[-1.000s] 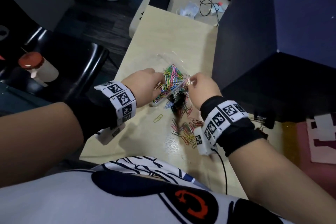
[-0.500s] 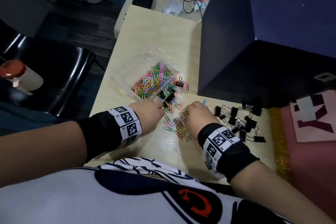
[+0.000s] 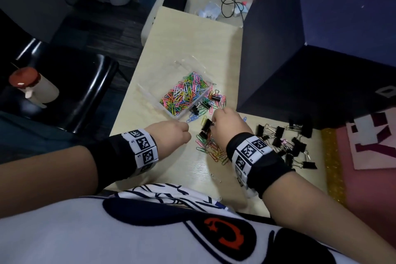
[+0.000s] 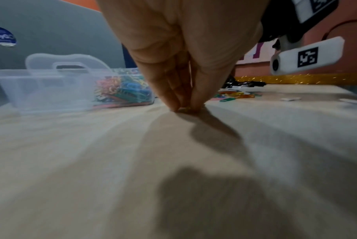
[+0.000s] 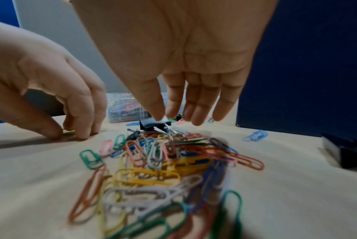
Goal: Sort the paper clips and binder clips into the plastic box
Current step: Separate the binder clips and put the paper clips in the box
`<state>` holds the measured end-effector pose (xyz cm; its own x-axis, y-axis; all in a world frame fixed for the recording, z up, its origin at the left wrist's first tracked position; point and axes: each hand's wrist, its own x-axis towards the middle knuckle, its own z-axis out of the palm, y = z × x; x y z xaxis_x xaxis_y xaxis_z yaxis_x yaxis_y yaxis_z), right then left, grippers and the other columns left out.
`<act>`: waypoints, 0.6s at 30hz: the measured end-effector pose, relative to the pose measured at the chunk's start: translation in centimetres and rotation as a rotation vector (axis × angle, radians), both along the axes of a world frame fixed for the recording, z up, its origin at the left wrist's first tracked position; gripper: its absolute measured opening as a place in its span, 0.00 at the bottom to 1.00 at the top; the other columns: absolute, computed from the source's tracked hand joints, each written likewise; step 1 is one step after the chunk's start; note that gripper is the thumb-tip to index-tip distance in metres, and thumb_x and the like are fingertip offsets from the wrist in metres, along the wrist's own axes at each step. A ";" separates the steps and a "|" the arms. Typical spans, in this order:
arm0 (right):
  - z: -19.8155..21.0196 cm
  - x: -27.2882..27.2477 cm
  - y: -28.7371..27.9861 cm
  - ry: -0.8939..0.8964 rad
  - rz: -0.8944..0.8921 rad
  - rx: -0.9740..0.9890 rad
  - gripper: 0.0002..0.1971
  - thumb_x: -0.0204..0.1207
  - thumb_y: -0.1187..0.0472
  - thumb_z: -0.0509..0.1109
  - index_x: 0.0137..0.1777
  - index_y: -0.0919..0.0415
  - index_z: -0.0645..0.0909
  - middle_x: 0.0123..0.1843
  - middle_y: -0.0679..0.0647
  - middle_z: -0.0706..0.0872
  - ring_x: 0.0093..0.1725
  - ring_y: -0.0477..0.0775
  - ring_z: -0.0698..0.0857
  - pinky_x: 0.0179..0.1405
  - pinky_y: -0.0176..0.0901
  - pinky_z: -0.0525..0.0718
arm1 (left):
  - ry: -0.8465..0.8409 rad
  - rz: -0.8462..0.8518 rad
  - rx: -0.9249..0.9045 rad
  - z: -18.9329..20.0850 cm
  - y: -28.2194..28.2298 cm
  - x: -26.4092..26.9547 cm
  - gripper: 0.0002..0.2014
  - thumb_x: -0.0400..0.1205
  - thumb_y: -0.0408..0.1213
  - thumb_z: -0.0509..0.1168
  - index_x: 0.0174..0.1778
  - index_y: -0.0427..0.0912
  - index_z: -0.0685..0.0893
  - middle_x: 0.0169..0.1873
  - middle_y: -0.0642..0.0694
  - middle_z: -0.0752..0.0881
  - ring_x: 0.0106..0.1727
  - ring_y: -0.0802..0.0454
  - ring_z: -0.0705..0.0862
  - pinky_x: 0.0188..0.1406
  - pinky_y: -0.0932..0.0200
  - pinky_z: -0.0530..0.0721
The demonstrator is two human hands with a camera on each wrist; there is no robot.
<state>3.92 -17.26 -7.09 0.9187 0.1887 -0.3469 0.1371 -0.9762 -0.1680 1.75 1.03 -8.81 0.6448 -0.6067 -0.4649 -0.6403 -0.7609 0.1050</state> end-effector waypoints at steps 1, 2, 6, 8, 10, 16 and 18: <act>0.0 0.2 0.3 0.004 0.012 0.029 0.15 0.79 0.57 0.64 0.65 0.56 0.75 0.65 0.55 0.75 0.65 0.60 0.75 0.62 0.55 0.79 | 0.009 0.015 -0.001 0.0 0.1 0.0 0.18 0.78 0.27 0.61 0.64 0.43 0.77 0.57 0.44 0.76 0.57 0.43 0.80 0.56 0.48 0.81; -0.1 0.4 0.7 0.023 0.048 0.035 0.17 0.79 0.55 0.65 0.67 0.54 0.74 0.65 0.55 0.74 0.66 0.60 0.75 0.62 0.56 0.79 | 0.020 0.027 0.000 0.0 0.1 0.1 0.18 0.77 0.26 0.61 0.63 0.43 0.78 0.56 0.44 0.76 0.56 0.42 0.80 0.54 0.48 0.82; -0.9 0.2 1.5 0.029 0.133 0.001 0.14 0.81 0.58 0.62 0.65 0.53 0.75 0.62 0.56 0.74 0.64 0.60 0.74 0.57 0.51 0.78 | 0.024 0.045 0.003 0.1 0.1 0.3 0.17 0.76 0.27 0.64 0.60 0.44 0.78 0.53 0.44 0.76 0.53 0.42 0.81 0.51 0.47 0.83; -1.0 -0.1 1.4 0.001 0.101 0.041 0.12 0.80 0.59 0.63 0.62 0.54 0.76 0.61 0.56 0.75 0.63 0.60 0.75 0.55 0.49 0.77 | 0.022 0.054 -0.002 0.1 -0.1 0.3 0.16 0.76 0.28 0.64 0.59 0.44 0.78 0.51 0.45 0.77 0.51 0.43 0.82 0.50 0.47 0.83; -0.7 -0.4 1.0 -0.036 0.079 0.084 0.12 0.79 0.57 0.64 0.61 0.53 0.75 0.61 0.54 0.76 0.61 0.59 0.77 0.55 0.49 0.77 | 0.025 0.053 -0.006 0.2 -0.4 0.3 0.15 0.77 0.28 0.63 0.59 0.44 0.78 0.51 0.44 0.77 0.51 0.42 0.81 0.49 0.47 0.83; 1.2 -1.0 -2.1 -0.087 -0.210 0.259 0.10 0.78 0.56 0.62 0.58 0.54 0.75 0.59 0.52 0.73 0.46 0.54 0.78 0.44 0.43 0.75 | -0.065 0.043 -0.086 0.3 -2.5 0.0 0.19 0.80 0.28 0.60 0.67 0.44 0.74 0.56 0.44 0.76 0.55 0.43 0.79 0.50 0.50 0.81; 1.5 -0.9 -3.8 -0.082 -0.292 0.186 0.10 0.79 0.53 0.61 0.57 0.54 0.75 0.59 0.53 0.72 0.45 0.54 0.77 0.45 0.45 0.77 | -0.096 0.068 -0.118 0.3 -3.3 0.2 0.22 0.79 0.28 0.63 0.69 0.46 0.73 0.57 0.45 0.75 0.56 0.44 0.79 0.49 0.49 0.83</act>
<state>2.98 -21.05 -5.56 0.9667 -0.0328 -0.2537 -0.1224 -0.9302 -0.3461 1.90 -2.22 -8.55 0.7244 -0.6066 -0.3275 -0.5990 -0.7890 0.1365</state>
